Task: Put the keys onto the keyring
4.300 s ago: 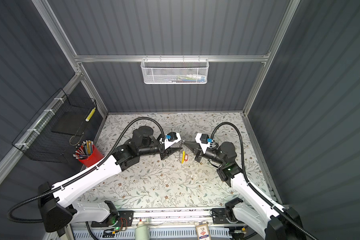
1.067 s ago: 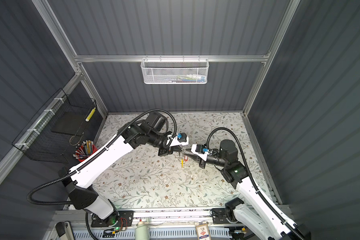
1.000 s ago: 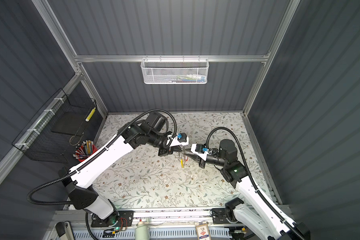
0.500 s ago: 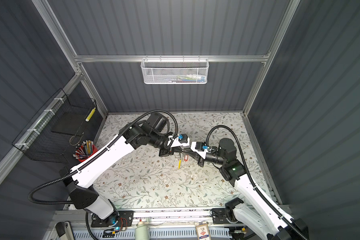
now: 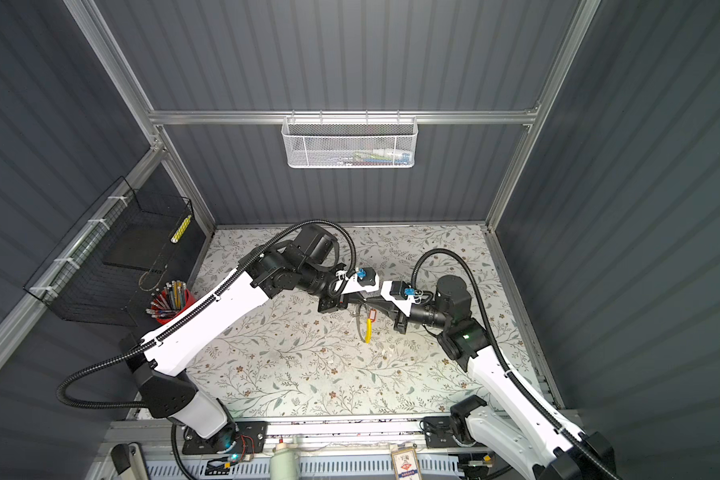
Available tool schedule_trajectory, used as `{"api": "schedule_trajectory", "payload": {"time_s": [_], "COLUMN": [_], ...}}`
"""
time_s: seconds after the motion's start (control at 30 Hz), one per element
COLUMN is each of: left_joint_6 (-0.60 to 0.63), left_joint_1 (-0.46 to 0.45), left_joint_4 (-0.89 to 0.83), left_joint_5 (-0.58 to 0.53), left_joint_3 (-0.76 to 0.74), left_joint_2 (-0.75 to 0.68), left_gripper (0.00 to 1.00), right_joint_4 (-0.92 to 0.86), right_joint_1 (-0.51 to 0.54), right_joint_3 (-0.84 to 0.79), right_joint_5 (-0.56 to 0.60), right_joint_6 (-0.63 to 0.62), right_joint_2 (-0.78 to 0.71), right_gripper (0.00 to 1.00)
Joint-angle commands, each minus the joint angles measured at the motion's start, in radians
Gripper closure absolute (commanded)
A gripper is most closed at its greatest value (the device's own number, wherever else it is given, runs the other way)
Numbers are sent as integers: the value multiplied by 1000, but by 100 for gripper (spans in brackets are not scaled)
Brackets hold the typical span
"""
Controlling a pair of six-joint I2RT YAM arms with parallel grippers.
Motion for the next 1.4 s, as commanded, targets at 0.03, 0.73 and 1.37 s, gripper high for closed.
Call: {"api": "schedule_trajectory", "payload": {"time_s": [0.03, 0.73, 1.37], "left_joint_6": [-2, -245, -450], "left_joint_1": [-10, 0, 5], "left_joint_4": [57, 528, 789], "left_joint_5": [53, -144, -134], "left_joint_3": [-9, -435, -577], "left_joint_2": [-18, -309, -316], "left_gripper": [100, 49, 53], "right_joint_4": [9, 298, 492], "right_joint_1": [13, 12, 13], "right_joint_3": [14, -71, -100], "right_joint_5": [-3, 50, 110], "right_joint_6": [16, 195, 310], "right_joint_2": [12, -17, -7], "right_gripper": [99, 100, 100]}}
